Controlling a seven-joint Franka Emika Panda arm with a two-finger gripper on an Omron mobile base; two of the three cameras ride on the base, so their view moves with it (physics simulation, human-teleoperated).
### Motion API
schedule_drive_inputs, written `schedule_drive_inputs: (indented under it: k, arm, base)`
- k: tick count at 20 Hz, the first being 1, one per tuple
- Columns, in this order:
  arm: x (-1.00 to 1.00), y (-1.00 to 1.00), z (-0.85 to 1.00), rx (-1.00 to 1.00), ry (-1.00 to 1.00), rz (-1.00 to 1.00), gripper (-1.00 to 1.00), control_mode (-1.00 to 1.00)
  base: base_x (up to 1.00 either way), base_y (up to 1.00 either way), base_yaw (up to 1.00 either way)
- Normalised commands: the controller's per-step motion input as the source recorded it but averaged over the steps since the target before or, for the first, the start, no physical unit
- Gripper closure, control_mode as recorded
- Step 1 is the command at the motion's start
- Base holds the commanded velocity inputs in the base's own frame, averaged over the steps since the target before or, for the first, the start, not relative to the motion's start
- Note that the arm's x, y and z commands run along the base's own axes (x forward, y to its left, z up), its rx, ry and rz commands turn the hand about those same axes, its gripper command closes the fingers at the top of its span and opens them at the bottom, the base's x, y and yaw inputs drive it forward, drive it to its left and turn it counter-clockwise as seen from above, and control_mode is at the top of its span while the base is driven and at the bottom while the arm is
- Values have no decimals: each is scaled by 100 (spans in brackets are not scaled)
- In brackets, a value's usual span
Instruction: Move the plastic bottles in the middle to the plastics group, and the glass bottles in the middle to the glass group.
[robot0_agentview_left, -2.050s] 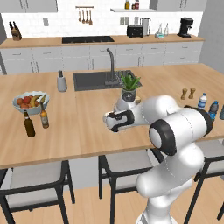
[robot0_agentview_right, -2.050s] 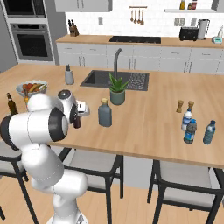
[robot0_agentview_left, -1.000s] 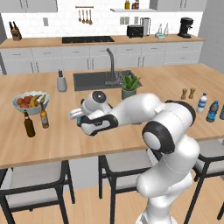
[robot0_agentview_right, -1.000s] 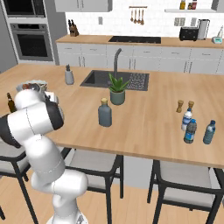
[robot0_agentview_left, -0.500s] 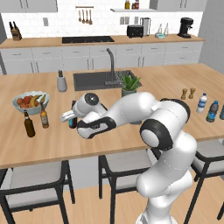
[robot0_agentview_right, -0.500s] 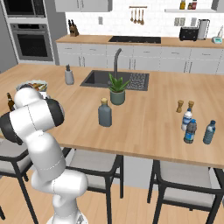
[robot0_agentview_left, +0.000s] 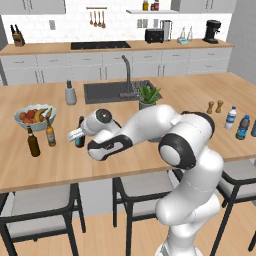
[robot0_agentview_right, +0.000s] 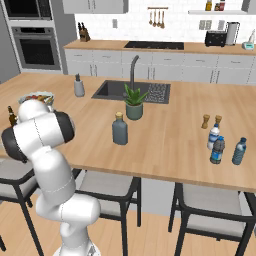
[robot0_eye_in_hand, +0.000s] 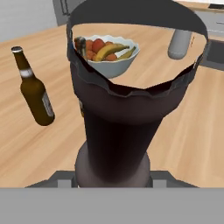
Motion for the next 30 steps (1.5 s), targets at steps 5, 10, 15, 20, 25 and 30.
schedule_drive_inputs:
  k: [5, 10, 15, 20, 25, 30]
  arm:
    - [8, 8, 0, 0, -1, 5, 100, -100]
    - [6, 2, -5, 0, -2, 3, 100, -100]
    - [8, 8, -5, 0, -5, 3, 100, -100]
    - [6, 8, 0, 0, -2, 3, 100, -100]
    - [0, 11, -7, 0, 0, 5, 100, -100]
    - [2, 1, -30, 0, 0, 3, 100, -100]
  base:
    - [0, 0, 0]
    - [0, 0, 0]
    - [0, 0, 0]
    - [0, 0, 0]
    - [0, 0, 0]
    - [0, 0, 0]
